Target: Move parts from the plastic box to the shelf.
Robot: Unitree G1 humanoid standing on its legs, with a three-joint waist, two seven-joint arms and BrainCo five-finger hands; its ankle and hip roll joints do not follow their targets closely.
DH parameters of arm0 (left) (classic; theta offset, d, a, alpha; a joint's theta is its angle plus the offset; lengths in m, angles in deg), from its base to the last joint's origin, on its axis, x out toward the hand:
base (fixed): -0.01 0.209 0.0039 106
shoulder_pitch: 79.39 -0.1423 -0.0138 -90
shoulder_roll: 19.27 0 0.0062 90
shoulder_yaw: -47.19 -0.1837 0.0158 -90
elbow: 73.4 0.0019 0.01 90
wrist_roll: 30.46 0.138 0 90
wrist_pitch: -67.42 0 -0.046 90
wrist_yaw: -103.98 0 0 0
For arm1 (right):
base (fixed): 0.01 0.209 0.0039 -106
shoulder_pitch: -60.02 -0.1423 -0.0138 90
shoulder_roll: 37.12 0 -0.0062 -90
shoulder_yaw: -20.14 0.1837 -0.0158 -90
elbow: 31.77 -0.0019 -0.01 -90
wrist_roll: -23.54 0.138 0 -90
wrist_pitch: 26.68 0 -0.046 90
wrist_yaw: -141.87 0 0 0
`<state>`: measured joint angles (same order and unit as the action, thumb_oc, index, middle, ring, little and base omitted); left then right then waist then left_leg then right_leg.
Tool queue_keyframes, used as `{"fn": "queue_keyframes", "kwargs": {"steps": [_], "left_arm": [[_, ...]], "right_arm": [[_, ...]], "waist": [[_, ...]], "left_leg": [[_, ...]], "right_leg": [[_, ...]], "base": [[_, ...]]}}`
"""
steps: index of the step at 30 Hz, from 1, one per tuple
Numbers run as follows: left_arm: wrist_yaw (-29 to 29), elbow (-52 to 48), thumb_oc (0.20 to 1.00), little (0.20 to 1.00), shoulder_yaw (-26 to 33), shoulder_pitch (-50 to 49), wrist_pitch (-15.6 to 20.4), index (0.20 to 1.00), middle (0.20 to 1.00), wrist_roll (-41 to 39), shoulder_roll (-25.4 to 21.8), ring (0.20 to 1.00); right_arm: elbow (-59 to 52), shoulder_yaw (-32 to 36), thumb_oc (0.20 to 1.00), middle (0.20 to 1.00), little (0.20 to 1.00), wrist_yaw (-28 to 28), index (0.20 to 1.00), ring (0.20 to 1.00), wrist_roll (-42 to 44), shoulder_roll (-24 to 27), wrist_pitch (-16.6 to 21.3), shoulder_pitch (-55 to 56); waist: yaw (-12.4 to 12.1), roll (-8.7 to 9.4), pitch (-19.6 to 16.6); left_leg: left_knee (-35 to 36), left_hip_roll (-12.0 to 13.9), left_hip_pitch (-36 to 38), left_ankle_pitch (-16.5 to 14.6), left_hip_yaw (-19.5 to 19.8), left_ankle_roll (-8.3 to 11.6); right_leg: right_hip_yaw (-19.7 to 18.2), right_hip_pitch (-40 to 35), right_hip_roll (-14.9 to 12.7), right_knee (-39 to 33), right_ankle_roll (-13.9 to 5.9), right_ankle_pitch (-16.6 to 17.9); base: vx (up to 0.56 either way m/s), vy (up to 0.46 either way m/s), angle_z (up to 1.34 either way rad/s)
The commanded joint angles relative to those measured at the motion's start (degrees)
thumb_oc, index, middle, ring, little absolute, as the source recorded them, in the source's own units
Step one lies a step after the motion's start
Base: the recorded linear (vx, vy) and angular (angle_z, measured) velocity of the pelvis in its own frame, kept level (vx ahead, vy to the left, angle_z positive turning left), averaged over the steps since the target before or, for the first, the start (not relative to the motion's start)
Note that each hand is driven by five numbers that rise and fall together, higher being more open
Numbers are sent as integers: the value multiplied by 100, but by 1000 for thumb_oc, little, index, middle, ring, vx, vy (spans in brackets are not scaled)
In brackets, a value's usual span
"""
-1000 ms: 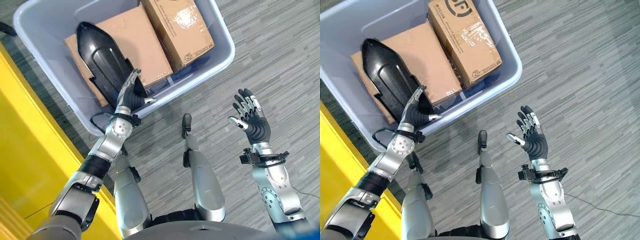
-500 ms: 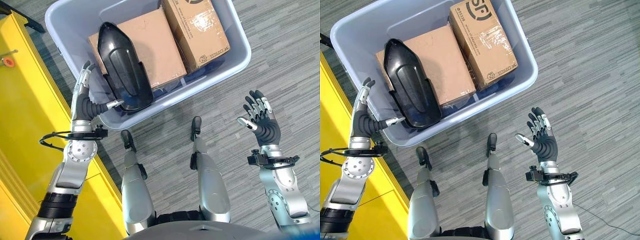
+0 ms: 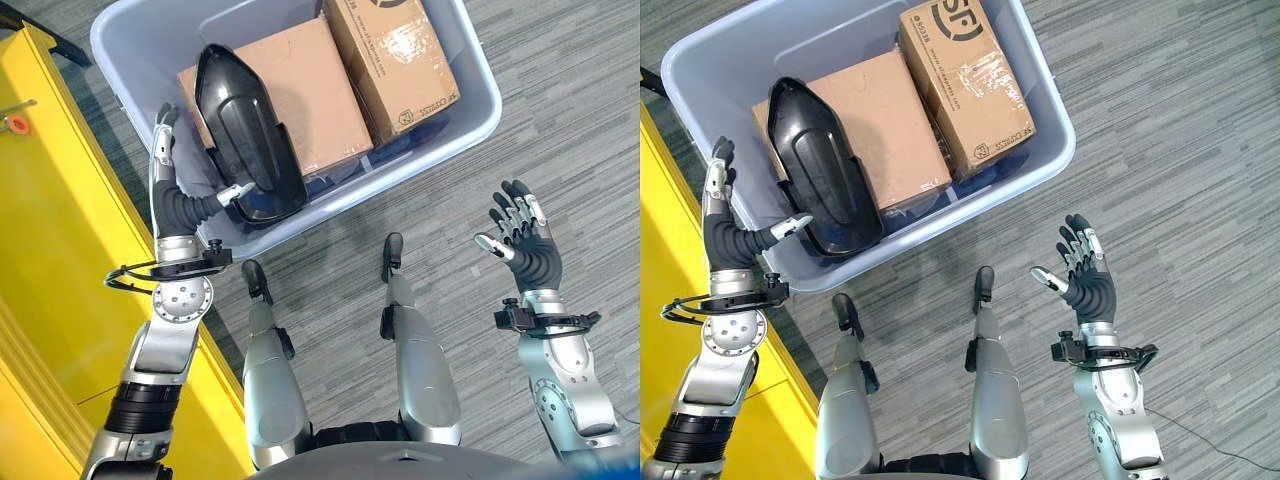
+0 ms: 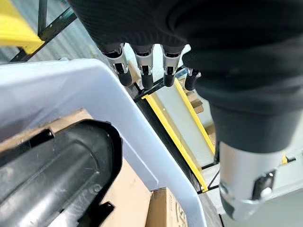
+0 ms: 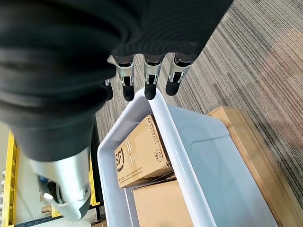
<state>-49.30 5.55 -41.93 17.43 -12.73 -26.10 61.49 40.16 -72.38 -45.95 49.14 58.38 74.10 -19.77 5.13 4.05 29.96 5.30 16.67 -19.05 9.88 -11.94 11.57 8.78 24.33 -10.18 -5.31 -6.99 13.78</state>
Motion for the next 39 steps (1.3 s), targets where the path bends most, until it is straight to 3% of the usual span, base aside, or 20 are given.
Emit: {"fn": "queue_keyframes", "kwargs": {"steps": [1, 5, 6, 20, 28, 39], "left_arm": [[241, 215, 1000, 1000, 148, 372, 354, 1000, 1000, -507, -265, 1000], [394, 560, 1000, 1000, 100, 668, 331, 1000, 1000, -767, -165, 1000], [450, 644, 1000, 1000, 116, 726, 300, 1000, 1000, -756, -161, 1000], [867, 1687, 1000, 1000, 122, 1556, 370, 1000, 1000, -1373, -146, 1000], [1076, 2197, 1000, 1000, 98, 1830, 153, 1000, 1000, -1059, -326, 1000], [1207, 2843, 1000, 1000, 41, 2080, 76, 1000, 1000, -1250, -327, 1000]], "right_arm": [[-182, 275, 1000, 1000, 1000, -107, 1000, 1000, -159, 61, 374, -152], [-161, 223, 1000, 1000, 1000, -156, 1000, 1000, -151, 45, 360, -184], [-149, 215, 1000, 1000, 1000, -169, 1000, 1000, -155, 44, 348, -180], [-132, 33, 1000, 1000, 1000, -157, 1000, 1000, -9, 90, 312, -260], [-128, -4, 1000, 1000, 1000, -130, 1000, 1000, 48, 149, 313, -280], [-142, -57, 1000, 1000, 1000, -136, 1000, 1000, 96, 205, 303, -226]], "waist": [[185, 210, -121], [215, 253, -49], [225, 247, -84], [343, 373, -21], [390, 442, -19], [440, 499, -18]], "left_leg": [[-150, 53, 17, -214, 8, -161], [-188, 59, -73, -95, -29, -211], [-160, 66, -10, -212, 2, -162], [-214, 61, -177, -204, -16, -160], [-255, 73, -317, -191, 7, -145], [-336, 89, -494, -190, 54, -137]], "right_leg": [[15, -434, -650, 298, -417, -843], [17, -337, -631, 336, -366, -751], [-1, -387, -622, 327, -407, -860], [-26, -202, -589, 358, -403, -837], [-7, -105, -563, 382, -404, -826], [3, -14, -536, 403, -396, -829]], "base": [[79, -1, 0], [-3, 1, 0], [0, 0, 0], [5, 1, 1], [0, 0, 0], [0, 0, 0]]}}
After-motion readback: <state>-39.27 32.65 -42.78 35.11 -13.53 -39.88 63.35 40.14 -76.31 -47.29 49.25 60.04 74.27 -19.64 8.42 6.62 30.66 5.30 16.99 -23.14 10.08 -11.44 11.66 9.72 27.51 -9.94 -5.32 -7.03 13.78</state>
